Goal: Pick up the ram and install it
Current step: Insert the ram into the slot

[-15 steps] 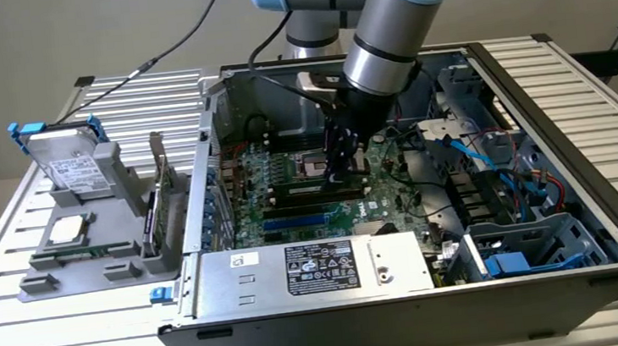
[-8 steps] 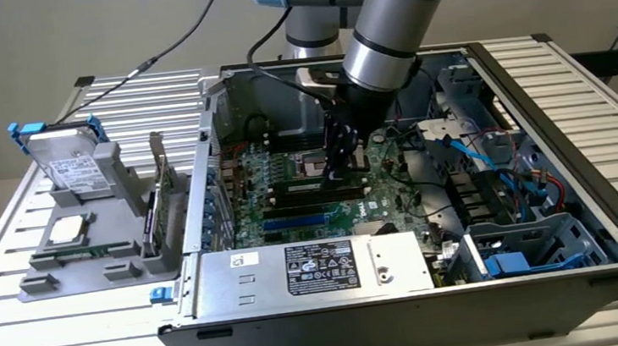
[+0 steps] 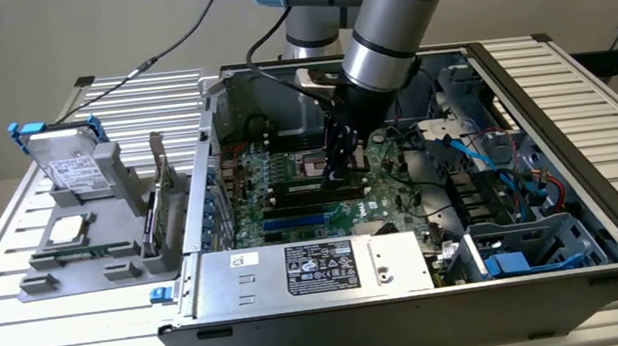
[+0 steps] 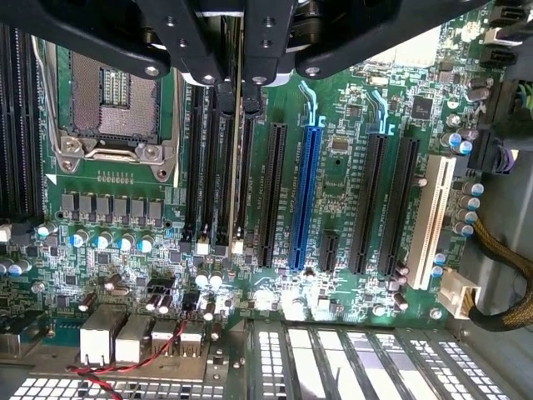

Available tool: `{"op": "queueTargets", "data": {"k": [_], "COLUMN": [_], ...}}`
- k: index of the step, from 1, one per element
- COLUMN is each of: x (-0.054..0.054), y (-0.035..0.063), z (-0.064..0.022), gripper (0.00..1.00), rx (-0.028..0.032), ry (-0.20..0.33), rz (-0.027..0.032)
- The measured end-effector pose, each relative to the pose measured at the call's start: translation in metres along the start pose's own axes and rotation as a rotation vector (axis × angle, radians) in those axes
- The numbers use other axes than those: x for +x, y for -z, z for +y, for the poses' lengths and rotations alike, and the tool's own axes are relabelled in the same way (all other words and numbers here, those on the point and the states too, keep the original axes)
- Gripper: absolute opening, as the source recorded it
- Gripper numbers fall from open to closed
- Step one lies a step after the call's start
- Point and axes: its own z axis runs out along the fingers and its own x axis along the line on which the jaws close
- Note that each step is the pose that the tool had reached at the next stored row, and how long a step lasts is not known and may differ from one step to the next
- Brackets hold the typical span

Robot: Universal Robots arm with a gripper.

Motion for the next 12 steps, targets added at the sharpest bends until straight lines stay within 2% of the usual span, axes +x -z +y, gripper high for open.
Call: {"op": "queueTargets", "data": {"k": [12], "x": [0.0002], "y": [-0.002], "z": [0.0007], "gripper": [0.14], "rx": [0.0006], "ry": [-0.004], "rz": [-0.0004]}}
